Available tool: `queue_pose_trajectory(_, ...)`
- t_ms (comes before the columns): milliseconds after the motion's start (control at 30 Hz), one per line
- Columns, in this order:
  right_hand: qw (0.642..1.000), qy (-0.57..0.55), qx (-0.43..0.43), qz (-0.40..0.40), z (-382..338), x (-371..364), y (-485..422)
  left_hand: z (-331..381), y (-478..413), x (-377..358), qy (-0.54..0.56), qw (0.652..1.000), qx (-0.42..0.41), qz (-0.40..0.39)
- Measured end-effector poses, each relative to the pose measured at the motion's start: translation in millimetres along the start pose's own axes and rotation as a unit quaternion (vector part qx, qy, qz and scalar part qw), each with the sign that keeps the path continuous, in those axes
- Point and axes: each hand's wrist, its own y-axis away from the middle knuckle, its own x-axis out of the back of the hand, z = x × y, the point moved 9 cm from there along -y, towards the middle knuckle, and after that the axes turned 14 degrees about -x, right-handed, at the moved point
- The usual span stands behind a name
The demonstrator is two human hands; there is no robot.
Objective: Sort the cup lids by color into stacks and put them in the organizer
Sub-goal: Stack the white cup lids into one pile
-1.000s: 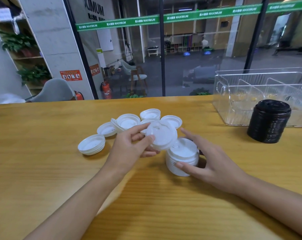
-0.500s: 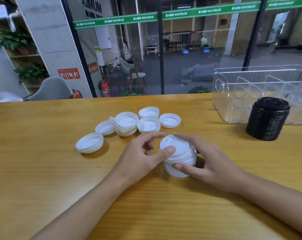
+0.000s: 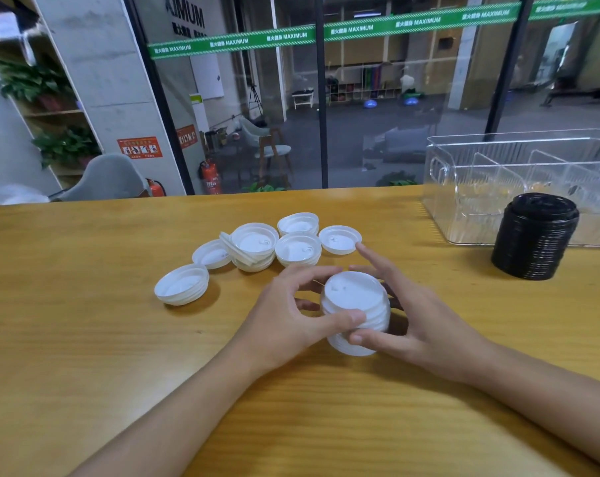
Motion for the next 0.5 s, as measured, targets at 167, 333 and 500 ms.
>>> queue_pose_trajectory(167, 1.0, 0.012, 0.014, 0.005, 0.6, 0.1, -0.8, 2.5, 0.7, -3.4, -0.039, 0.999, -0.009, 0.002)
queue_pose_trajectory(333, 0.997, 0.043, 0.049, 0.032, -5.8, 1.5, -0.4, 2.4, 1.7, -2.5, -0.024, 1.0, -0.011, -0.01)
queue_pose_trajectory(500, 0.997, 0.05, 0.048, 0.021, -7.1, 0.9, -0.1, -2.0, 2.3, -2.7, -0.001, 1.0, -0.001, -0.008)
